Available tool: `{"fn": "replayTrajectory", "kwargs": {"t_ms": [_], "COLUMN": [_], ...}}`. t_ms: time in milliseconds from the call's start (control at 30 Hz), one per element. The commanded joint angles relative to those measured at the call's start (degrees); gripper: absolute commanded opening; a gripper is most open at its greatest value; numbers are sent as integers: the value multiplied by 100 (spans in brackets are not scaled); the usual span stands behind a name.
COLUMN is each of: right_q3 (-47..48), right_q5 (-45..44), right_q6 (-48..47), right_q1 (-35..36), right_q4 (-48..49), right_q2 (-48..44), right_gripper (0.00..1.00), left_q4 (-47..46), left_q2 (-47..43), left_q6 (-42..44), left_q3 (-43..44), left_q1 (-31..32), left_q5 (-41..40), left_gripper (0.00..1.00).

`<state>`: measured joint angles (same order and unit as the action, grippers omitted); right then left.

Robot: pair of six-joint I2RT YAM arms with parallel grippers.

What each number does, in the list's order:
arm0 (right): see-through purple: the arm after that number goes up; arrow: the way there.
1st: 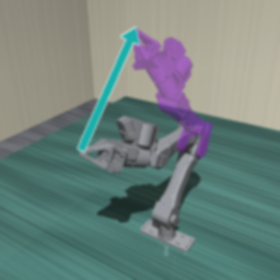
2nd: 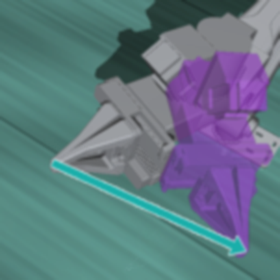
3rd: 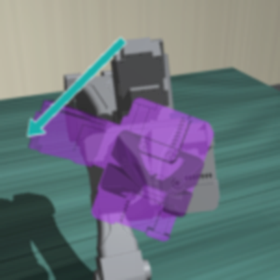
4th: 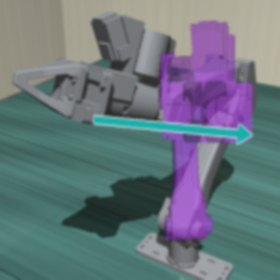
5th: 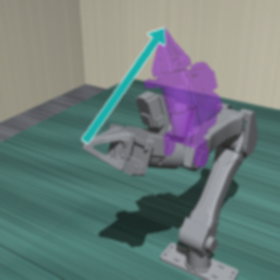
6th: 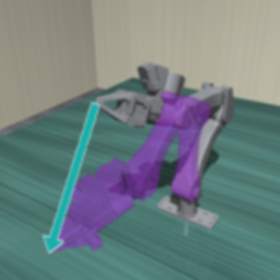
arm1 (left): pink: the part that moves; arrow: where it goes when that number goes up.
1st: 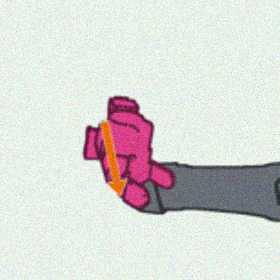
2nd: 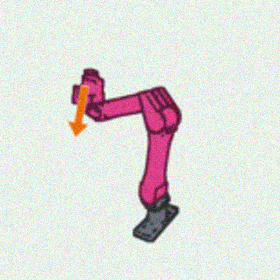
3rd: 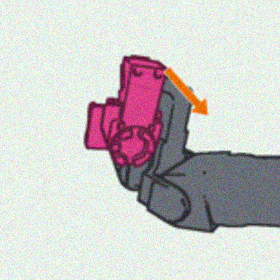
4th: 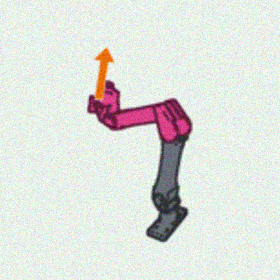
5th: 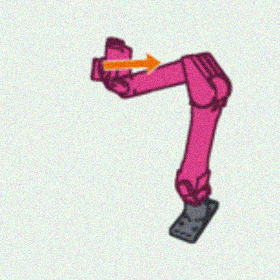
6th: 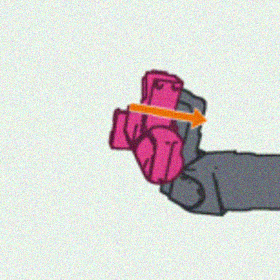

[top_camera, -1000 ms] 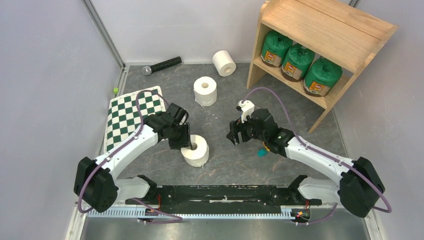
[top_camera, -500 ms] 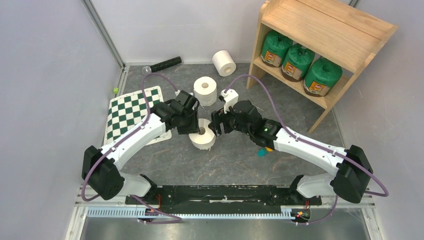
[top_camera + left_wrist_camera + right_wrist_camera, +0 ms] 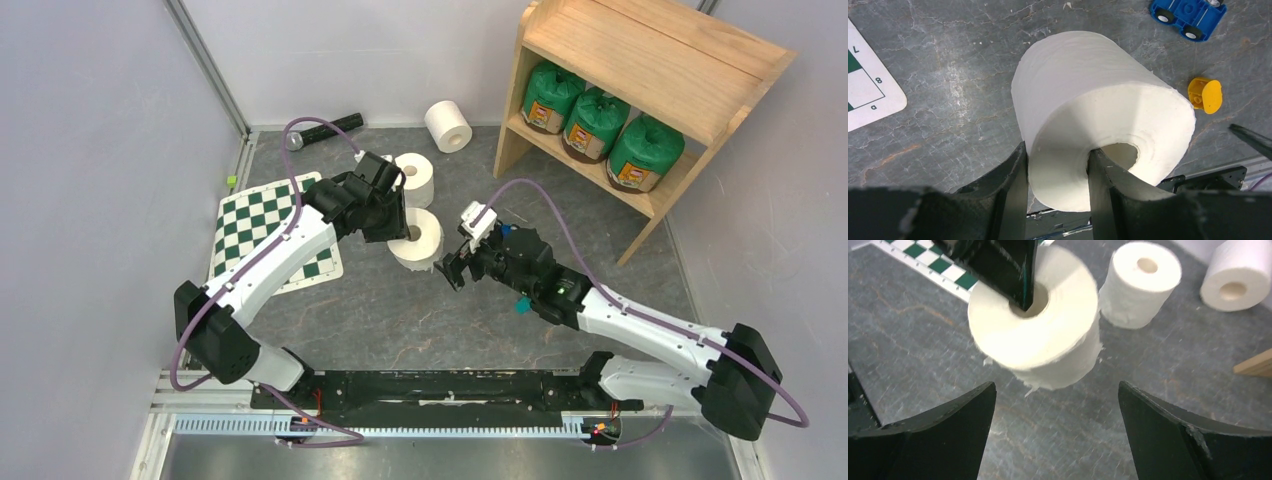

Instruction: Place and organize the paper towels onto the shelf

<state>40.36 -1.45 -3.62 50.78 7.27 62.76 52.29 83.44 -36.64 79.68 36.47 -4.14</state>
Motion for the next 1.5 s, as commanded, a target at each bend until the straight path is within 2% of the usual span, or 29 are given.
{"fn": "replayTrajectory", "kwargs": {"t_ms": [0,167,400,700,1033,1267,1400,1467], "right_q3": [494,1994,3061,3397,3612,3882,3930,4002], "right_q5": [-648,-929,-1043,-1278,-1420,-1653,-1686,-1713], "right_q6": [-217,350,898,1101,1355,1511,1497,1457], "right_q1": [10,16,63,99,142,168,168,173], "right_q4": [507,-689,-1744,-2364,-2414,-2532,-2619,-2708], "right_q2": [37,859,1627,2116,2548,2802,2750,2741], "right_gripper": [95,90,85,82,76,63,46,33], "left_q4": [2,-131,-281,-324,-372,-460,-535,-557], "left_q2": [-155,-307,-389,-368,-330,-414,-539,-613], "left_q6": [-282,-443,-532,-452,-409,-437,-443,-426], "left_q3": [240,120,91,193,234,131,8,-13], "left_q1": [18,52,103,132,278,431,431,431], "left_q5": [-64,-212,-333,-474,-784,-1135,-1291,-1383], "left_gripper": [2,2,2,2,2,3,7,12]}}
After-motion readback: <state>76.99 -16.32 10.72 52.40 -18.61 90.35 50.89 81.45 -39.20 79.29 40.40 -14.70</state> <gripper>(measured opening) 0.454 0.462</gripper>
